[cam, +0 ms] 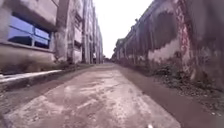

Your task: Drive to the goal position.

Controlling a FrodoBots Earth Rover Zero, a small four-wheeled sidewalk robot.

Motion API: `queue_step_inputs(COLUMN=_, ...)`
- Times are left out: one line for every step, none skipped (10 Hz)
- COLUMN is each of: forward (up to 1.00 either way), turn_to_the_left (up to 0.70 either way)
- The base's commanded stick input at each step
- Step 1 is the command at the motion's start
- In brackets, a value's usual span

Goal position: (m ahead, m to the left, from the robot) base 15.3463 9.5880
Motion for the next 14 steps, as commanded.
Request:
queue_step_inputs(forward=0.7, turn_to_the_left=0.0)
queue_step_inputs(forward=0.7, turn_to_the_left=0.0)
queue_step_inputs(forward=0.7, turn_to_the_left=0.0)
queue_step_inputs(forward=0.7, turn_to_the_left=0.0)
queue_step_inputs(forward=0.7, turn_to_the_left=0.0)
queue_step_inputs(forward=0.7, turn_to_the_left=0.0)
queue_step_inputs(forward=0.7, turn_to_the_left=0.0)
queue_step_inputs(forward=0.7, turn_to_the_left=0.0)
queue_step_inputs(forward=0.7, turn_to_the_left=0.0)
queue_step_inputs(forward=0.7, turn_to_the_left=0.0)
queue_step_inputs(forward=0.7, turn_to_the_left=0.0)
queue_step_inputs(forward=0.7, turn_to_the_left=0.0)
queue_step_inputs(forward=0.7, turn_to_the_left=0.0)
queue_step_inputs(forward=0.7, turn_to_the_left=0.0)
